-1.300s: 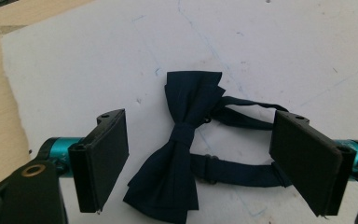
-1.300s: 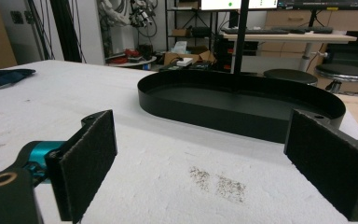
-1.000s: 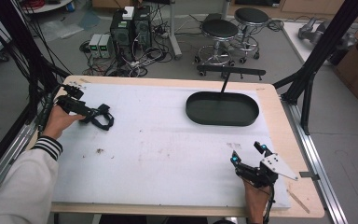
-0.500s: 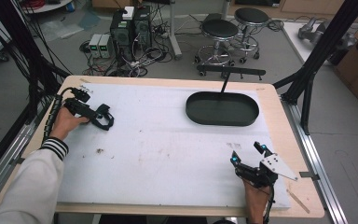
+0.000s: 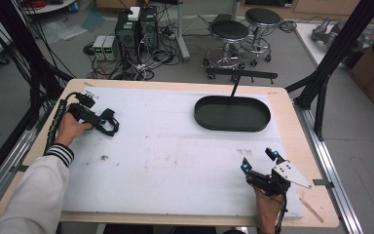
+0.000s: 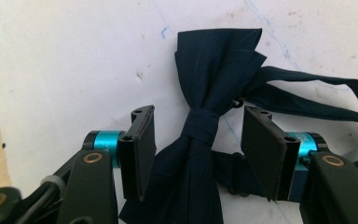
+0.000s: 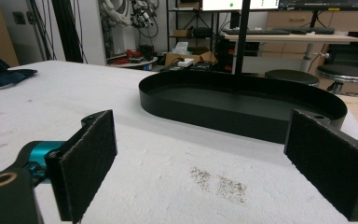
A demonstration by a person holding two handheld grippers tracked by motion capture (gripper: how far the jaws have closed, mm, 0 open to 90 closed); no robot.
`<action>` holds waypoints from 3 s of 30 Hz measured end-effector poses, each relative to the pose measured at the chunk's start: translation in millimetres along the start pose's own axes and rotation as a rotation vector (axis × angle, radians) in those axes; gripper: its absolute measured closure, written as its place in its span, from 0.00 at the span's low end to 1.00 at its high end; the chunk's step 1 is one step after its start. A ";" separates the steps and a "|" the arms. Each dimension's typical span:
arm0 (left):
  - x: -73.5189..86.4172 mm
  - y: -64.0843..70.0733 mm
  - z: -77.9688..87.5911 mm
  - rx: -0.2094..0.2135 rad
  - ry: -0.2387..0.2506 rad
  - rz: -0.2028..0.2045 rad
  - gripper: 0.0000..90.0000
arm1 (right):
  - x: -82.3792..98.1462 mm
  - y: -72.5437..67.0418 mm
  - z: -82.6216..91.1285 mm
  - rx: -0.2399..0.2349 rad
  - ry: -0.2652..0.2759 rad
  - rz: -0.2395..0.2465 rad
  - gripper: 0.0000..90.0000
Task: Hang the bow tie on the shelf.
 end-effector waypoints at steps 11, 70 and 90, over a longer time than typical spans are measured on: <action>3.4 -0.6 -5.1 -0.009 -0.038 0.017 0.59 | 0.1 0.0 0.2 -0.001 0.002 -0.001 0.09; -40.7 36.7 78.9 0.046 0.515 0.109 0.83 | -0.4 0.1 1.8 -0.003 0.018 -0.010 0.09; -89.6 104.2 123.8 0.136 0.661 -0.008 0.83 | -0.4 0.3 2.2 -0.005 0.019 -0.015 0.09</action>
Point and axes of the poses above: each handheld gripper's, and its own axes: z roughly backward along the jaws, x roughly out of its underside, y roughly to its right, the point moved 7 cm from there along -z, roughly forward along the jaws, and after that the axes turned 6 degrees about -x, right-handed, at the moved point
